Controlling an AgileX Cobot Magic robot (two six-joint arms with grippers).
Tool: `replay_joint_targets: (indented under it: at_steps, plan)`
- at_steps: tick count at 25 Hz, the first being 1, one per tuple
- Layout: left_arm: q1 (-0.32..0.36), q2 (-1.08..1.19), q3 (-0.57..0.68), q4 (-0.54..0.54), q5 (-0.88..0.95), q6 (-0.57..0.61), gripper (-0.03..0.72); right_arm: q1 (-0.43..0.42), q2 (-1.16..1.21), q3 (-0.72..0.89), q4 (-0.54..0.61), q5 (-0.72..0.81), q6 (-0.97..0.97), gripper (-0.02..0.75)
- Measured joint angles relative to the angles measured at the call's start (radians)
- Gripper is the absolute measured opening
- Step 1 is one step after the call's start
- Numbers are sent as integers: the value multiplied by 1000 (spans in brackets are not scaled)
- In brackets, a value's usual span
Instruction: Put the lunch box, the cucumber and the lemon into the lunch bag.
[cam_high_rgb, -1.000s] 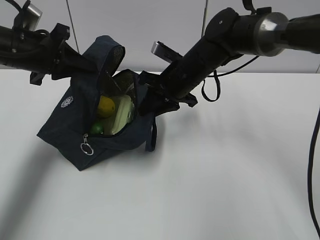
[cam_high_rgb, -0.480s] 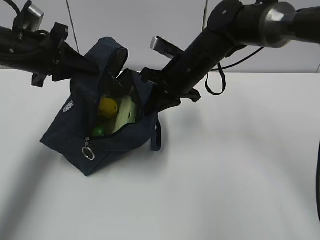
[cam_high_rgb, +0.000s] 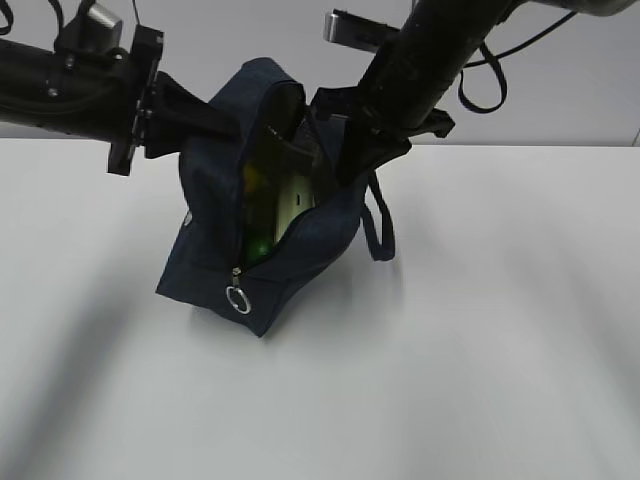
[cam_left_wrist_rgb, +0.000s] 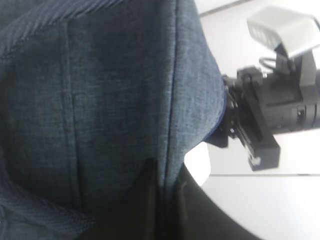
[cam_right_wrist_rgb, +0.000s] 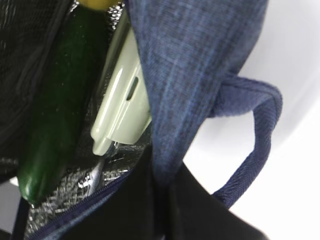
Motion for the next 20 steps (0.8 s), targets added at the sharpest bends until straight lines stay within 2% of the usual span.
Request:
replay_joint_targets:
  at_steps: [4,8,13,20]
  plan:
    - [-81,0,0,-53,-15,-3,3,0,-47,-16,-83,11,28,2]
    - [-133,2,0,-109,-68,-5,3,0,-90,-16,-156,22,43,2]
    - [-139,24,0,-156,-84,-51,3,0,-112,-16,-227,23,90,2]
    - [-141,86,0,-164,-86,-83,3,0,-101,16,-285,23,126,2]
